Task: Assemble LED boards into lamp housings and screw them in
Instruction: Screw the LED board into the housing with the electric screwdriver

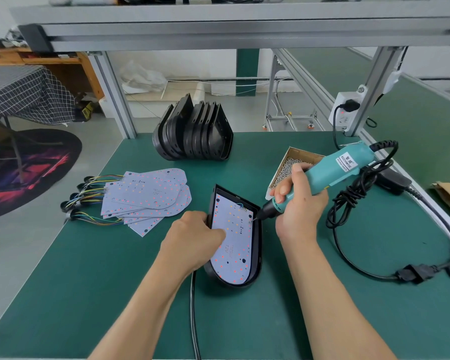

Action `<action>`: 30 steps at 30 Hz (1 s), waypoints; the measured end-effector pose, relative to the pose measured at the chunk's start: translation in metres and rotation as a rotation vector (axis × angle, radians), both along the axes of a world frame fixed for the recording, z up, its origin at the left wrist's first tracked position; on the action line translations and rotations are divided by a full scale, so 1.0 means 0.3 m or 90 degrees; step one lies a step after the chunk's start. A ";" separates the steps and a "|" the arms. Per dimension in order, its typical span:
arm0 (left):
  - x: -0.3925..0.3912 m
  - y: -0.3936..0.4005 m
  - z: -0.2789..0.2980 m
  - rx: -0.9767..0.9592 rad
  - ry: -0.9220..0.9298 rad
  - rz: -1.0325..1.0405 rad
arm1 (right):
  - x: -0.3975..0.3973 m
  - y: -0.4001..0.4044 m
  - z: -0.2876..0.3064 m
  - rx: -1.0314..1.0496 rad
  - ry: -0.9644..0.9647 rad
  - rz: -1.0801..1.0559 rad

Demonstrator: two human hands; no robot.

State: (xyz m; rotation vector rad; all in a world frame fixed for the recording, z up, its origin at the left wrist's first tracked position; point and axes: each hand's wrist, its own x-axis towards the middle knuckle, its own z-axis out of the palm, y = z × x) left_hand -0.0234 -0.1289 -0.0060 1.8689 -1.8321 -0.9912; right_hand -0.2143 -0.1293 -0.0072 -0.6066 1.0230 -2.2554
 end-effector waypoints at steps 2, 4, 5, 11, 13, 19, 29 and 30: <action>-0.001 0.000 -0.003 0.000 0.001 0.004 | 0.000 0.000 0.000 0.005 -0.003 -0.006; -0.001 0.000 -0.005 0.001 0.007 0.005 | 0.000 -0.001 -0.001 0.003 -0.010 -0.012; -0.001 0.000 -0.006 0.003 0.010 0.005 | 0.001 -0.001 -0.001 0.003 -0.013 -0.014; -0.003 -0.001 -0.008 0.004 0.015 0.008 | 0.006 0.003 -0.002 0.005 -0.029 -0.015; -0.003 -0.001 -0.008 0.005 0.015 0.007 | 0.009 0.004 -0.003 -0.001 -0.026 -0.009; -0.003 -0.002 -0.010 0.003 0.014 0.006 | 0.008 0.006 -0.009 -0.014 -0.014 0.004; -0.006 0.001 -0.006 -0.007 0.008 0.000 | 0.000 0.006 -0.017 -0.012 -0.011 0.016; -0.006 0.002 -0.004 -0.007 0.008 0.000 | 0.000 0.007 -0.019 -0.011 -0.011 0.015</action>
